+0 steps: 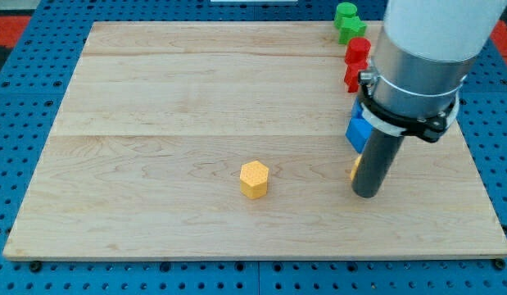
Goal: Move the yellow hexagon towards the yellow heart
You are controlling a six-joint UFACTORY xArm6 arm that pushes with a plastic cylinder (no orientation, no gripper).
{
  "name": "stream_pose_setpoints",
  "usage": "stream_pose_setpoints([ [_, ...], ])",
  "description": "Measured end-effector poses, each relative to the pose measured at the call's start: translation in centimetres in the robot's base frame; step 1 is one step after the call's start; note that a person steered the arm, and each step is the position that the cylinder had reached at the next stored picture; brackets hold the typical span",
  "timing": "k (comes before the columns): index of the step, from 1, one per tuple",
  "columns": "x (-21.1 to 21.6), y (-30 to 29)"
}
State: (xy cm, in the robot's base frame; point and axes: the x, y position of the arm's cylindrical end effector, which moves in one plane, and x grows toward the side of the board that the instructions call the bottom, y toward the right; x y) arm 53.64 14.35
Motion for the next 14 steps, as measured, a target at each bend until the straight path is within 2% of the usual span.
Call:
stream_pose_setpoints([
  [1,1.8,-5.3],
  [3,5.3,-23.2],
  [4,-1.0,-23.0],
  [5,-2.7,-19.9],
  [7,-1.7,-8.6],
  [8,-0.5,-5.6],
  [9,0.5,-7.2],
  [10,-0.6,-11.7],
  [13,3.6,-5.7],
  [14,3.4,-2.4],
])
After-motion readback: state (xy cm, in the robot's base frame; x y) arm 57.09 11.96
